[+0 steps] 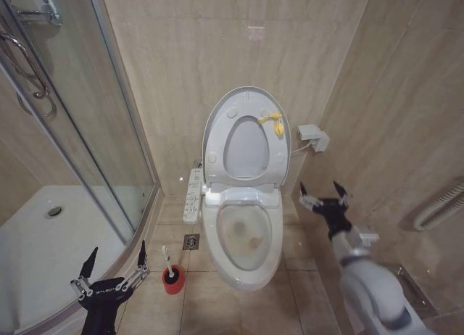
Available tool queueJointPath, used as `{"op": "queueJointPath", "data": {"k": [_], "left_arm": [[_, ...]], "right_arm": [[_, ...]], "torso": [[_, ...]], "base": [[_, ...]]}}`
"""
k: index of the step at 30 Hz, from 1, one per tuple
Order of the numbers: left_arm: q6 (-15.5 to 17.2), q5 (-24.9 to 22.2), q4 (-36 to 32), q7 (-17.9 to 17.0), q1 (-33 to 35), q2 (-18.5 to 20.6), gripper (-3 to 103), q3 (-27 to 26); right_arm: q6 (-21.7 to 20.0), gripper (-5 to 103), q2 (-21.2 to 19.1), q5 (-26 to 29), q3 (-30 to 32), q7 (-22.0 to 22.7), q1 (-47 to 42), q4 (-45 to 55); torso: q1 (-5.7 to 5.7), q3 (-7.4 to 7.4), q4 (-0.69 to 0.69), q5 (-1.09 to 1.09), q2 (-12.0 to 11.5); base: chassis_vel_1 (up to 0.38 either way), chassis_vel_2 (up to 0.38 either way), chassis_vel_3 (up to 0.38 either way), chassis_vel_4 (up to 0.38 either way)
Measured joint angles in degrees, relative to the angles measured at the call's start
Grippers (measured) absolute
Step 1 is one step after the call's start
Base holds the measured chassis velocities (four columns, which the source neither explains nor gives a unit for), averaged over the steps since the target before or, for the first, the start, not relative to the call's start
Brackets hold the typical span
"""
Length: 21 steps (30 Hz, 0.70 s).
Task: Open the toilet lid, clean the toilet bowl with a toilet brush, close the toilet lid, and flush.
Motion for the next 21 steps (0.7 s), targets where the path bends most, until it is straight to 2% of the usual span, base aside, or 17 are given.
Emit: {"op": "queueJointPath", "data": {"k": [6,9,15,21], "left_arm": [[0.0,0.0,0.0,0.0,0.0,0.0,100,0.0],[0.0,0.0,0.0,0.0,0.0,0.0,100,0.0],[0.0,0.0,0.0,0.0,0.0,0.0,100,0.0],[0.0,0.0,0.0,0.0,0.0,0.0,100,0.0]], "right_arm": [[4.1,100,2.6,-1.1,3.0,-4.6,-8.0,2.3],[7.5,100,4.3,-2.2,4.8,-6.6,-13.6,3.2],[8.1,100,7.1,-3.1,6.4,-7.7,-18.0,4.8],[8.5,100,12.0,-3.3,11.8,-9.9,-20.1,6.2]], "torso": [[0.0,0.0,0.0,-0.01,0.0],[0.0,0.0,0.01,0.0,0.0],[0.0,0.0,0.0,0.0,0.0],[0.0,0.01,0.01,0.0,0.0]], "base": [[0.0,0.0,0.0,0.0],[0.0,0.0,0.0,0.0],[0.0,0.0,0.0,0.0],[0.0,0.0,0.0,0.0]]}}
